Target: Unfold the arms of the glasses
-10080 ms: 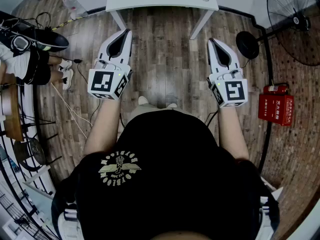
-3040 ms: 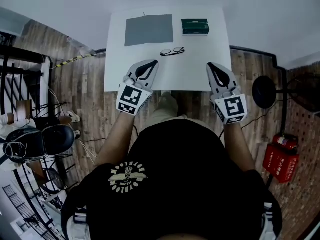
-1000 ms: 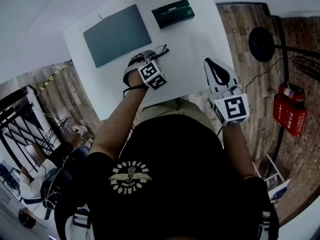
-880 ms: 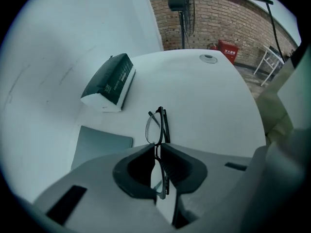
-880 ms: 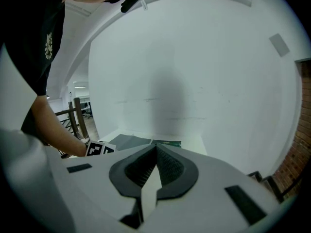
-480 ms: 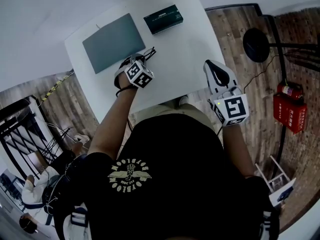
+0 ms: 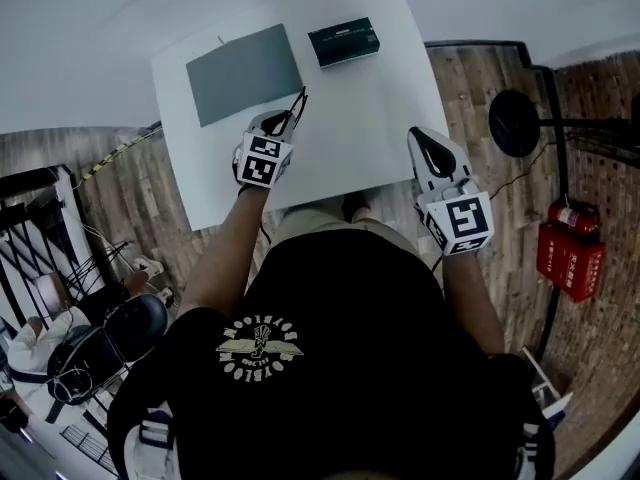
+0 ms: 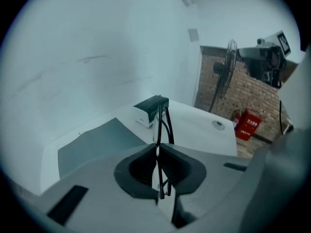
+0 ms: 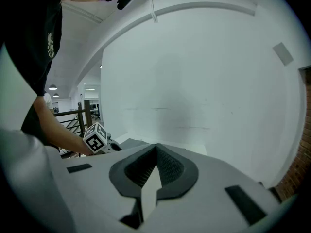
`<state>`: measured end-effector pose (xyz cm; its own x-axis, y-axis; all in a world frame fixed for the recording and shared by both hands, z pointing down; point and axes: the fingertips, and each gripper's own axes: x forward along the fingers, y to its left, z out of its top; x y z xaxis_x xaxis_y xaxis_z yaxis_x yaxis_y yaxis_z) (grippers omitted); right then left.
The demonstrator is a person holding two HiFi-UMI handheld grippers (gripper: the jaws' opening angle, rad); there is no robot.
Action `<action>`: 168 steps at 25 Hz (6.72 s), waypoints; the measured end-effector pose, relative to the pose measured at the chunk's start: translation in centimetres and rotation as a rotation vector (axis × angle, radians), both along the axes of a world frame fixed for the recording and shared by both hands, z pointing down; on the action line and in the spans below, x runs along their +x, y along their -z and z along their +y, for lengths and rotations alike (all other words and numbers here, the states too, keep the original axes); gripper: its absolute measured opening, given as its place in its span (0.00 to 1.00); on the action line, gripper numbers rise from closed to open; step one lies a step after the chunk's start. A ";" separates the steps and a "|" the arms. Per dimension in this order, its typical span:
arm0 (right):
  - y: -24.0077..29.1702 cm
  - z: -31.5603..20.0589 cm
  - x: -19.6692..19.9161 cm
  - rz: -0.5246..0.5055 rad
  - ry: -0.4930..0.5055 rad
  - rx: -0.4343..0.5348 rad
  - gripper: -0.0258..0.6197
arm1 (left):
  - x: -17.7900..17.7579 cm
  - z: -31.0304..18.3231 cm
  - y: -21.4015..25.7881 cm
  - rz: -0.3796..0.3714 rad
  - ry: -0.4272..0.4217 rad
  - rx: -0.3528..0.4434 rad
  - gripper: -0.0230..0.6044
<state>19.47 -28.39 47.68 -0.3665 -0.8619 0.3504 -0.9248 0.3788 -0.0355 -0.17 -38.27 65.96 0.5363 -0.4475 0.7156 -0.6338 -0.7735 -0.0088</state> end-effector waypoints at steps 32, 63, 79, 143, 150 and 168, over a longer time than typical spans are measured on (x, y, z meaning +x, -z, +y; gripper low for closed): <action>6.4 8.9 -13.3 -0.042 0.459 0.167 0.04 | -3.3 13.3 25.8 0.761 0.251 0.323 0.07; 5.4 14.1 -18.2 0.013 0.659 0.123 0.07 | -1.2 20.5 26.8 0.722 0.040 0.348 0.07; 7.1 13.5 -17.0 0.071 0.714 0.193 0.06 | -5.3 19.5 25.6 0.565 0.111 0.430 0.07; 12.3 10.0 -21.4 -0.252 0.648 0.141 0.14 | -3.3 18.4 28.7 0.803 0.155 0.349 0.07; 11.8 8.5 -19.7 -0.272 0.606 0.129 0.09 | -1.1 17.3 28.4 0.765 0.098 0.332 0.07; 11.7 7.3 -16.1 -0.331 0.559 0.123 0.06 | -0.4 14.1 29.0 0.756 0.133 0.319 0.07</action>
